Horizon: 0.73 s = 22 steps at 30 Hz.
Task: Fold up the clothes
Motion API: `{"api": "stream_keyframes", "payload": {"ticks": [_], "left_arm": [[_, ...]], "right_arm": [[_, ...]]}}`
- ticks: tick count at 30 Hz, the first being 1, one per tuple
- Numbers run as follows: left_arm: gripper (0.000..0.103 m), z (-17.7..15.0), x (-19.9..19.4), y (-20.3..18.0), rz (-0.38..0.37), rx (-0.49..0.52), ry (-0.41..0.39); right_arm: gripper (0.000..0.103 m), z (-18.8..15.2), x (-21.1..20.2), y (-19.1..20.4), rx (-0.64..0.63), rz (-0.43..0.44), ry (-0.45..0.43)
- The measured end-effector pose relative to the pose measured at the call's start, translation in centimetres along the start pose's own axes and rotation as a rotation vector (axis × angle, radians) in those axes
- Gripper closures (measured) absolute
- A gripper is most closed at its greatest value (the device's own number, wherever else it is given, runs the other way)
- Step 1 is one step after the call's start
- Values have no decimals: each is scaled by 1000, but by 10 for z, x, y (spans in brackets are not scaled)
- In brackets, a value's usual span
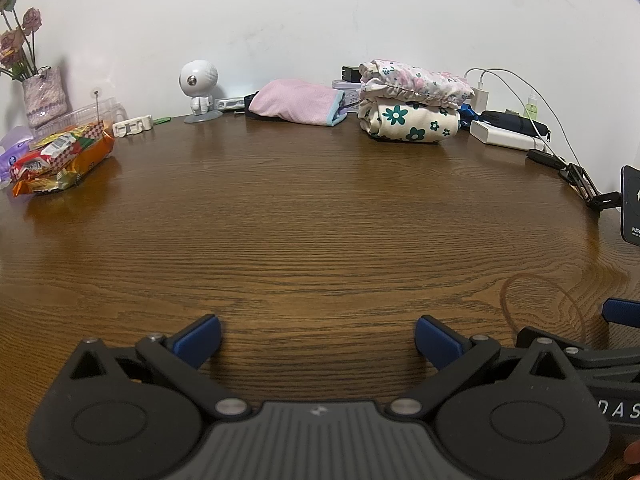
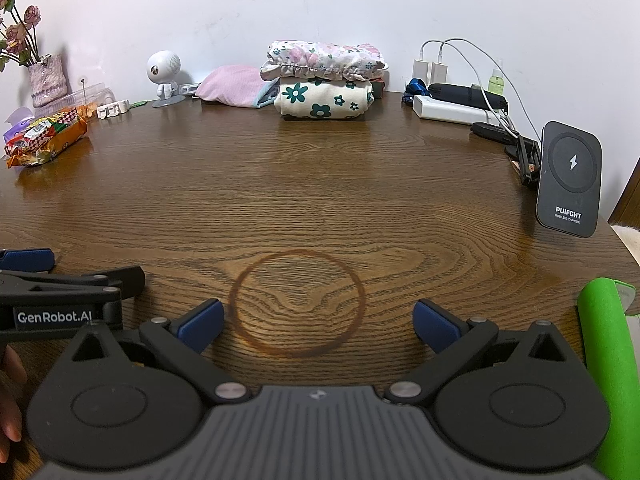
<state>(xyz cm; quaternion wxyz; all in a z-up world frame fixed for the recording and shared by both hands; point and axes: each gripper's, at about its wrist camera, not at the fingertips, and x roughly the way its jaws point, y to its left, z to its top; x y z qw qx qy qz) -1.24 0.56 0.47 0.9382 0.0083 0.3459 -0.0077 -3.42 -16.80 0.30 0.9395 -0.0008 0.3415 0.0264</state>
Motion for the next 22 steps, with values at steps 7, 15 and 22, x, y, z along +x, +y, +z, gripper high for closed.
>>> {"api": "stream_keyframes", "payload": {"ticks": [7,15,22], "left_arm": [[0,0,0,0,0,-1,1],[0,1,0,-1,1,-3,3],[0,1,0,-2,3,-3,3]], "right_arm": [[0,0,0,0,0,0,0],[0,0,0,0,0,1,0],[0,0,0,0,0,0,0]]}}
